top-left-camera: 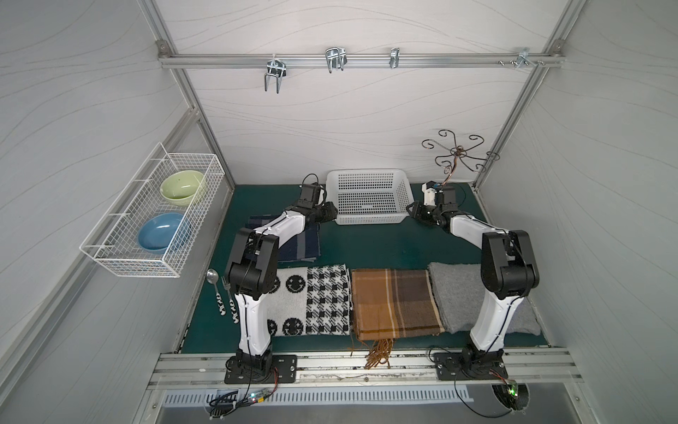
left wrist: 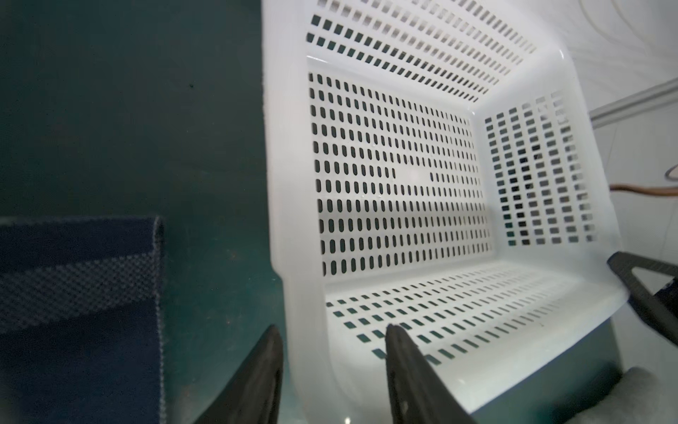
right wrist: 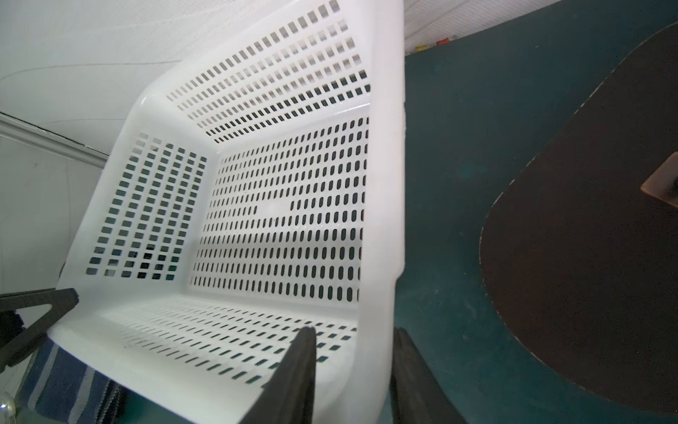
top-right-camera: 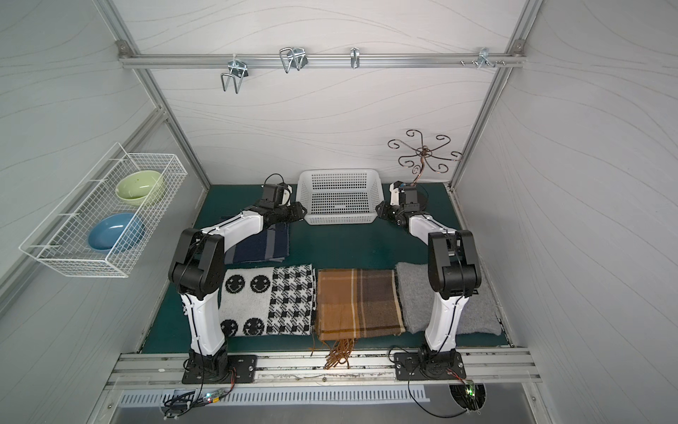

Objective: Put the folded scarf in the basket
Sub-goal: Move the basket to the center of the board.

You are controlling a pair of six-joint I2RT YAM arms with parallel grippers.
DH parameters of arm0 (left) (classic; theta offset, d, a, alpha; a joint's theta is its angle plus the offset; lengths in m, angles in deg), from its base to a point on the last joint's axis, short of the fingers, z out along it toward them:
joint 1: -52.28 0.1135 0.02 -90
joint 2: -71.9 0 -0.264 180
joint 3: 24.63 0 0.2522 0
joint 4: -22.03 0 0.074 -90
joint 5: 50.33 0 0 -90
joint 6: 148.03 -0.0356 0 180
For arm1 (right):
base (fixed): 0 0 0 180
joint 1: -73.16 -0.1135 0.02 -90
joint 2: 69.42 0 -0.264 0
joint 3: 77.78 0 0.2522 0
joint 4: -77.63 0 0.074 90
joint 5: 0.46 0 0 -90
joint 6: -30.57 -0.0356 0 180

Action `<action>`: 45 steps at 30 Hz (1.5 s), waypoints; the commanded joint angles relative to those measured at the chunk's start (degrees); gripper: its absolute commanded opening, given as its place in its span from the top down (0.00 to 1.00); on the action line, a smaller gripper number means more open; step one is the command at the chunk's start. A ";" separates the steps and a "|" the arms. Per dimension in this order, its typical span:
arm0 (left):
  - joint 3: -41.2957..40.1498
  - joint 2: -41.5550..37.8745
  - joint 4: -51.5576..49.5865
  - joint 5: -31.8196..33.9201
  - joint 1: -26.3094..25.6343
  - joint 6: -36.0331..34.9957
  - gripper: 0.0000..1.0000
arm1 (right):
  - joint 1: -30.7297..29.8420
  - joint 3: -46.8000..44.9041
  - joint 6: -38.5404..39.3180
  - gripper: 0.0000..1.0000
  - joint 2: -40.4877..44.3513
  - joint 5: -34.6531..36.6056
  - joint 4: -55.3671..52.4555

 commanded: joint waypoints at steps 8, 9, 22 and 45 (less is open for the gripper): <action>-0.94 -1.27 -1.69 -1.84 -0.25 -0.27 0.74 | -1.20 -4.36 1.40 0.73 6.82 1.07 -2.56; -1.69 -1.86 -1.49 -1.88 -0.25 -0.06 0.74 | -1.23 -4.71 1.36 0.76 7.40 0.88 -2.70; -13.52 -13.43 -1.98 -1.28 -2.81 1.42 0.78 | -2.51 -13.72 -1.86 0.71 19.72 0.37 -6.08; -28.11 -26.67 -4.67 0.83 -7.36 4.09 0.69 | -2.85 -23.86 -2.33 0.58 33.23 0.14 -12.91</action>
